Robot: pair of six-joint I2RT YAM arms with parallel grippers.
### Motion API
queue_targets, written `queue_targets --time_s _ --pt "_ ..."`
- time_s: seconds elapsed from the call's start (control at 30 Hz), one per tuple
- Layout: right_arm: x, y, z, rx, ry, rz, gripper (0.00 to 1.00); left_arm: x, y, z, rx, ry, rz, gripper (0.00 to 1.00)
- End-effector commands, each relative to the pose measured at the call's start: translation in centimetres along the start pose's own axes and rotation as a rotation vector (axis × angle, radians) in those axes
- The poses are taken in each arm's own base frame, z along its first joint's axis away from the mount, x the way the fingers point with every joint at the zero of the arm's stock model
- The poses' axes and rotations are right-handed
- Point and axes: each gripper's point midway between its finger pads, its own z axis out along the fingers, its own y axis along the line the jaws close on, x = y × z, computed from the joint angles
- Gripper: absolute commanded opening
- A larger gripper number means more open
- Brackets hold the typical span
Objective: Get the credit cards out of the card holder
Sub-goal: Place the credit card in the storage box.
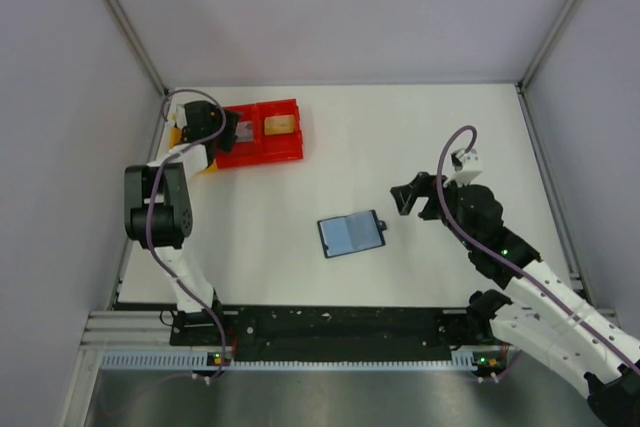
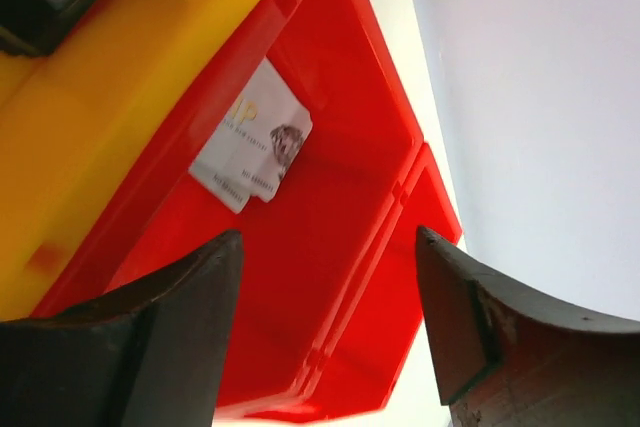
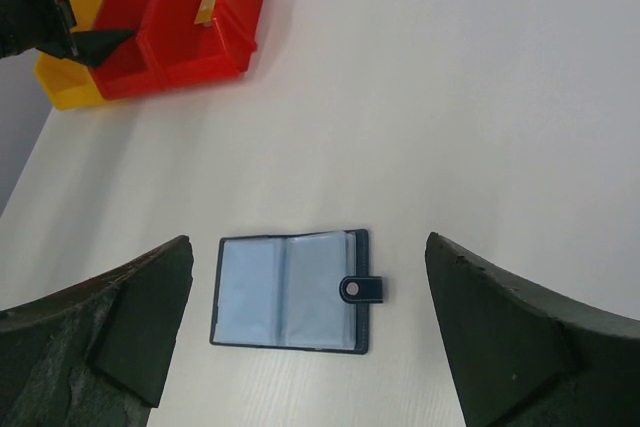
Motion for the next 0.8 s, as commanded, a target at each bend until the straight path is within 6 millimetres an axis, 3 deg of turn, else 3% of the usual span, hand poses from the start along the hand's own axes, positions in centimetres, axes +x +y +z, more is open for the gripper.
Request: queue_targets --time_s 0.0,0.17,0.3,0.33,0.57,0.77 --pt "-1.5 1.6 -0.6 -0.064 -0.013 0.002 0.97 -0.4 -1.9 -4.5 0.016 0.011 0.053 0.75" --pt "-0.6 2.9 -0.4 -0.129 0.060 -0.038 0.96 2.4 -3.1 -9.4 0.072 0.106 0.143 0.75" --pt "0.9 4.2 0.6 -0.183 0.160 -0.036 0.93 6.9 -4.8 -14.8 0.182 0.169 0.314 0.73" --pt "1.4 4.4 0.9 -0.188 0.190 -0.032 0.93 9.1 -4.4 -16.1 0.184 0.217 0.362 0.73" --pt "5.3 5.7 2.8 -0.246 0.402 -0.008 0.84 19.5 -3.2 -24.3 0.344 0.439 0.608 0.70" --pt "8.3 5.1 5.2 -0.216 0.532 -0.005 0.78 26.4 -0.4 -27.7 0.421 0.620 0.695 0.63"
